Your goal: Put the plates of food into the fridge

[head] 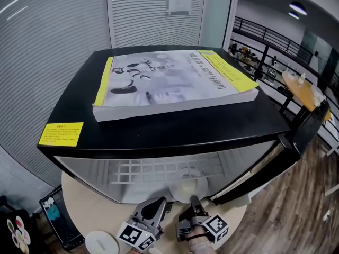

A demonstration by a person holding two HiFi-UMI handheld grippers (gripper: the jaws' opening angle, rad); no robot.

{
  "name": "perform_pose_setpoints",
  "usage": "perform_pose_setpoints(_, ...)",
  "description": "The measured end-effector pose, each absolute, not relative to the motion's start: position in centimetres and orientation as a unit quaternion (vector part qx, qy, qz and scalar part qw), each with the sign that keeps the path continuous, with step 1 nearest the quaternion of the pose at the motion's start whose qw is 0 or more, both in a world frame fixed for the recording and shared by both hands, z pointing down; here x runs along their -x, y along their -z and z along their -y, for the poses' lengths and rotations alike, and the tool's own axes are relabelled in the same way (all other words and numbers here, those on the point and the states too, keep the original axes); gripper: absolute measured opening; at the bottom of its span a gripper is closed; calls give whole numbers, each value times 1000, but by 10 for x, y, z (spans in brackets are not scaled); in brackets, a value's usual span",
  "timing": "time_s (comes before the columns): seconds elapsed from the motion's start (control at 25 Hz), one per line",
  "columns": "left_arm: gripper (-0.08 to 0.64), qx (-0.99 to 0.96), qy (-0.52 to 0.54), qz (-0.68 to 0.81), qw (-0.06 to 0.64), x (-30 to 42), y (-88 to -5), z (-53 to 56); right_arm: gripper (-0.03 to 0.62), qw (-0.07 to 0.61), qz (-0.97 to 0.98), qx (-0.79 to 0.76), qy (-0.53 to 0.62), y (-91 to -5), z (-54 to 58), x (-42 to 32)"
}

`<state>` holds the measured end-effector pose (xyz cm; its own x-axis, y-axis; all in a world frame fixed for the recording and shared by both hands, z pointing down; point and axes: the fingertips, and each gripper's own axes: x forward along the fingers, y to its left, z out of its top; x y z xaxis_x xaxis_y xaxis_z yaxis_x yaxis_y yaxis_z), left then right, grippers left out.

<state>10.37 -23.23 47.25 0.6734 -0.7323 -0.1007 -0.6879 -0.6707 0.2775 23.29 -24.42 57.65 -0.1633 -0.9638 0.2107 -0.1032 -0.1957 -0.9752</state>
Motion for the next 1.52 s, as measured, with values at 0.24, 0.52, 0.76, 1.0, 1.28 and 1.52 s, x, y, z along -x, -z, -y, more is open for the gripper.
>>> perform_pose_setpoints(0.24, 6, -908, 105, 390, 110, -106, -472, 247, 18, 371, -489, 542, 574, -578, 265, -237)
perform_pose_setpoints(0.52, 6, -909, 100, 390, 112, -104, -476, 250, 17, 328, -480, 578, 573, -578, 281, -241)
perform_pose_setpoints(0.76, 6, -908, 104, 387, 121, -108, -476, 251, 20, 240, -500, 620, 555, -577, 287, -243)
perform_pose_setpoints(1.0, 6, -910, 110, 380, 124, -107, -473, 243, 43, 151, -502, 650, 551, -576, 294, -247)
perform_pose_setpoints(1.28, 6, -909, 110, 381, 132, -100, -476, 237, 154, 118, -549, 655, 505, -567, 290, -241)
perform_pose_setpoints(1.52, 6, -909, 108, 380, 133, -97, -476, 231, 188, 107, -566, 657, 487, -565, 284, -240)
